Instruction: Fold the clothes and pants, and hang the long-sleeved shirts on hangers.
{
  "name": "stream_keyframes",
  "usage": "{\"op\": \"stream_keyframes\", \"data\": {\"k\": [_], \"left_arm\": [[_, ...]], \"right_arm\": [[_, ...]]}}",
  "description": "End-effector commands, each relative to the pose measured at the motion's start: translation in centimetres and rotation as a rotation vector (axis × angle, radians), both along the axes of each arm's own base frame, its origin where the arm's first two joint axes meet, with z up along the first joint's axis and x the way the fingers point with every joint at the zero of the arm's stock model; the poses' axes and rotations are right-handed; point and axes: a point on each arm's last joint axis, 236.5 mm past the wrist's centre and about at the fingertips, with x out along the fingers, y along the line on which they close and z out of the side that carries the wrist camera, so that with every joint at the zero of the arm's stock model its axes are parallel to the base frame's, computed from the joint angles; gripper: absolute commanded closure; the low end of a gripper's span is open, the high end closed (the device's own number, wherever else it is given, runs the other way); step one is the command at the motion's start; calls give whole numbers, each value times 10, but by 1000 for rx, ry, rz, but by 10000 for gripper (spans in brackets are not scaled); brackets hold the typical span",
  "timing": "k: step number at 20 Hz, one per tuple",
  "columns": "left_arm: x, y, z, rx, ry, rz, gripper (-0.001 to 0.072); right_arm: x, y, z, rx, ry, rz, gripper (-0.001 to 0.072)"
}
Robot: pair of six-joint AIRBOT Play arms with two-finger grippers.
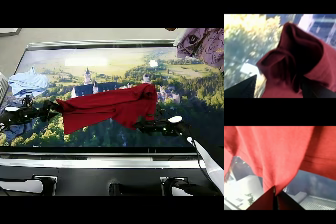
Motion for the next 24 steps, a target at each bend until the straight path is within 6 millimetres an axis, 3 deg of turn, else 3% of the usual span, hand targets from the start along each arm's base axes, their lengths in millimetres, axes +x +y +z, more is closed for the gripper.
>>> {"op": "stream_keyframes", "data": {"k": [1, 3, 4, 6, 8, 10, 11, 13, 15, 17, 19, 21, 24], "left_arm": [[14, 7, -9, 54, -25, 22, 142], [14, 5, -16, 46, -11, 17, 546], [13, 4, -19, 43, -4, 14, 688], [13, 2, -16, 38, -8, 6, 692], [19, 3, 5, 44, -51, -1, 694], [37, 7, 51, 76, -158, -7, 694], [49, 10, 87, 97, -234, -15, 695], [68, 13, 169, 137, -399, -19, 695], [77, 13, 267, 191, -592, -30, 694], [67, 6, 374, 263, -804, -52, 694], [36, -2, 463, 345, -959, -48, 694], [-8, -6, 527, 467, -1057, -32, 694], [-82, -7, 579, 626, -1117, 41, 694]], "right_arm": [[-4, 5, 8, 22, 1, 16, 686], [-2, 5, 15, 23, -20, 16, 686], [-1, 4, 19, 22, -34, 15, 686], [2, 4, 30, 22, -69, 12, 686], [7, 3, 47, 15, -125, 18, 686], [24, -1, 79, -20, -221, 34, 687], [37, -4, 103, -51, -285, 43, 687], [72, -12, 168, -107, -449, 37, 687], [105, -19, 259, -161, -664, 30, 687], [116, -29, 361, -234, -883, 17, 687], [98, -43, 456, -322, -1076, -6, 687], [56, -58, 535, -398, -1230, -46, 687], [-32, -71, 620, -406, -1404, -134, 687]]}}
